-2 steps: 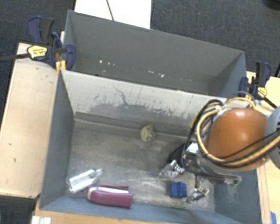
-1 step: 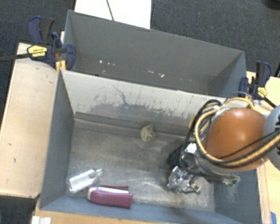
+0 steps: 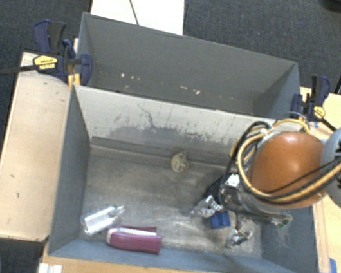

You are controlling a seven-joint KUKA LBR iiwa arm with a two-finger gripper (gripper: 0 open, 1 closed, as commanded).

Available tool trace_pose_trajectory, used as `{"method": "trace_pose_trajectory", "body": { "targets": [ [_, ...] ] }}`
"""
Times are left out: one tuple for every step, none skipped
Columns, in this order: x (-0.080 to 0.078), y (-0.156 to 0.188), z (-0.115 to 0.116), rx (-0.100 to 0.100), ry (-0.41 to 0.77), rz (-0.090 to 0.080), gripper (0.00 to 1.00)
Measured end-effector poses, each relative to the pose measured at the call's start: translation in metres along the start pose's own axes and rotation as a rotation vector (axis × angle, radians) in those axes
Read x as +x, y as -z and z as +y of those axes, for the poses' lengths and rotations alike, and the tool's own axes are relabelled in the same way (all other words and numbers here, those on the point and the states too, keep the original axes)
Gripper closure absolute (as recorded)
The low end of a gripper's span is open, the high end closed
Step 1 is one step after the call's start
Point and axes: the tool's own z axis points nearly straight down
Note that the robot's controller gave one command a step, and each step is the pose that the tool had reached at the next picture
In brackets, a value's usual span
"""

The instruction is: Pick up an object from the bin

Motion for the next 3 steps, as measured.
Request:
{"method": "trace_pose_trajectory", "body": {
  "targets": [
    [-0.001,-0.011,-0.039,0.003,-0.114,-0.002,0.00],
    [-0.001,-0.011,-0.038,0.001,-0.116,-0.001,1.00],
    [-0.008,0.130,-0.041,0.008,-0.130,-0.005,1.00]
  ]
}}
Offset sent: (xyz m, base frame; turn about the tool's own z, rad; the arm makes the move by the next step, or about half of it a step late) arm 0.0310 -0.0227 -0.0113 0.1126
